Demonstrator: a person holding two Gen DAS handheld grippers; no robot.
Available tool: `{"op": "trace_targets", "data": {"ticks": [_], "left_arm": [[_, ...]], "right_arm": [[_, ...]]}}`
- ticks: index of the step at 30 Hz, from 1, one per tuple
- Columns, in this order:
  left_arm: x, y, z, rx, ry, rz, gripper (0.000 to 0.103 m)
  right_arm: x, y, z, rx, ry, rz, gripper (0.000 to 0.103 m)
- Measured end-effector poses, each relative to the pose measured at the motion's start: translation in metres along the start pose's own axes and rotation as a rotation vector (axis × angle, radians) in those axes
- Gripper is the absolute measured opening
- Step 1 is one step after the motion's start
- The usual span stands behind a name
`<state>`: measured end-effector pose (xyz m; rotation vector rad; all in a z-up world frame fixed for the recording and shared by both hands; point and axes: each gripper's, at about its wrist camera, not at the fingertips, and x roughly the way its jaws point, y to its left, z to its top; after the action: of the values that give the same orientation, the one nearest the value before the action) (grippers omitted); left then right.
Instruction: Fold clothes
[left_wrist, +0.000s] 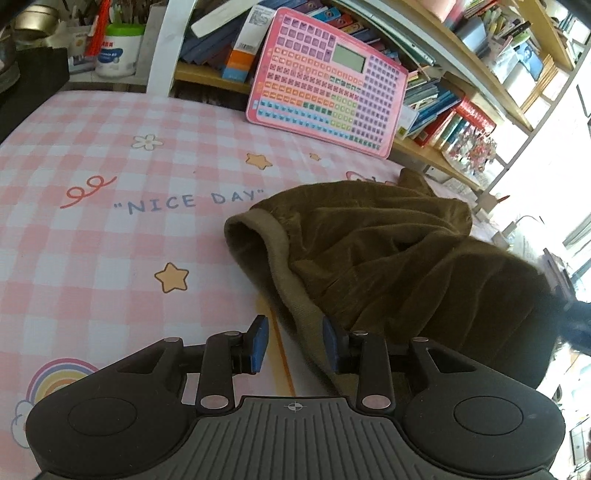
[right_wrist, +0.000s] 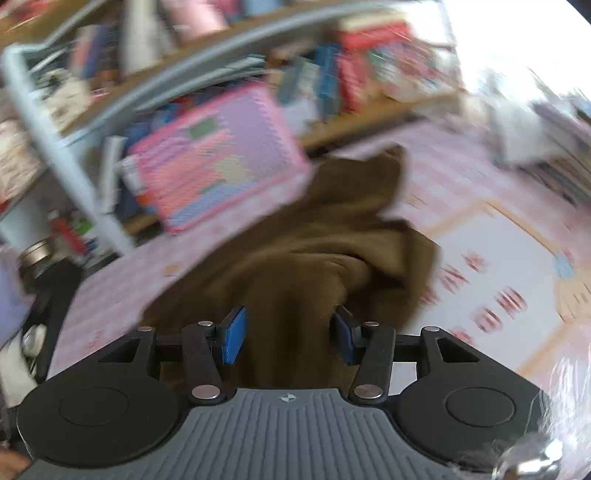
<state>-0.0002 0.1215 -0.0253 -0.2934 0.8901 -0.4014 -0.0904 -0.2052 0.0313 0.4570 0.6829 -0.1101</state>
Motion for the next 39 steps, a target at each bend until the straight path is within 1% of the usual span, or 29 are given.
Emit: {"op": "trace_targets", "data": {"ticks": [3, 7, 11, 12, 16, 19, 22, 25, 28, 31, 35, 39], "left_arm": [[-0.004, -0.006, 0.0, -0.002, -0.001, -0.046, 0.033], [-0.004, -0.025, -0.003, 0.02, 0.022, -0.148, 0.033], [0.003, -0.045, -0.008, 0.067, 0.045, -0.177, 0.033], [0.004, -0.048, -0.009, 0.069, 0.047, -0.175, 0.033], [0.001, -0.047, -0.012, 0.03, 0.026, -0.129, 0.033], [-0.004, -0.046, -0.012, -0.012, -0.005, -0.076, 0.033], [-0.008, -0.05, -0.013, -0.06, -0.041, -0.02, 0.033], [-0.011, -0.063, -0.018, -0.099, -0.067, 0.032, 0.033], [-0.012, -0.081, -0.026, -0.127, -0.088, 0.08, 0.033], [-0.013, -0.099, -0.033, -0.154, -0.113, 0.126, 0.039], [-0.015, -0.121, -0.048, -0.198, -0.148, 0.182, 0.039], [-0.014, -0.138, -0.065, -0.248, -0.149, 0.239, 0.039]], "right_arm": [[0.001, -0.024, -0.005, 0.088, 0.031, -0.056, 0.047], [-0.001, -0.042, -0.013, 0.168, 0.048, -0.074, 0.047], [0.002, -0.045, -0.007, 0.181, 0.05, -0.069, 0.048], [0.003, -0.046, -0.005, 0.178, 0.053, -0.068, 0.048], [0.009, -0.046, 0.002, 0.153, 0.071, -0.042, 0.048], [0.014, -0.044, 0.011, 0.113, 0.081, 0.009, 0.048], [0.016, -0.043, 0.021, 0.043, 0.076, 0.061, 0.048], [0.018, -0.049, 0.033, -0.014, 0.073, 0.111, 0.048], [0.023, -0.065, 0.047, -0.023, 0.086, 0.167, 0.049], [0.026, -0.08, 0.059, -0.035, 0.098, 0.215, 0.049], [0.037, -0.103, 0.068, -0.052, 0.133, 0.233, 0.05], [0.057, -0.126, 0.069, -0.083, 0.198, 0.191, 0.05]]}}
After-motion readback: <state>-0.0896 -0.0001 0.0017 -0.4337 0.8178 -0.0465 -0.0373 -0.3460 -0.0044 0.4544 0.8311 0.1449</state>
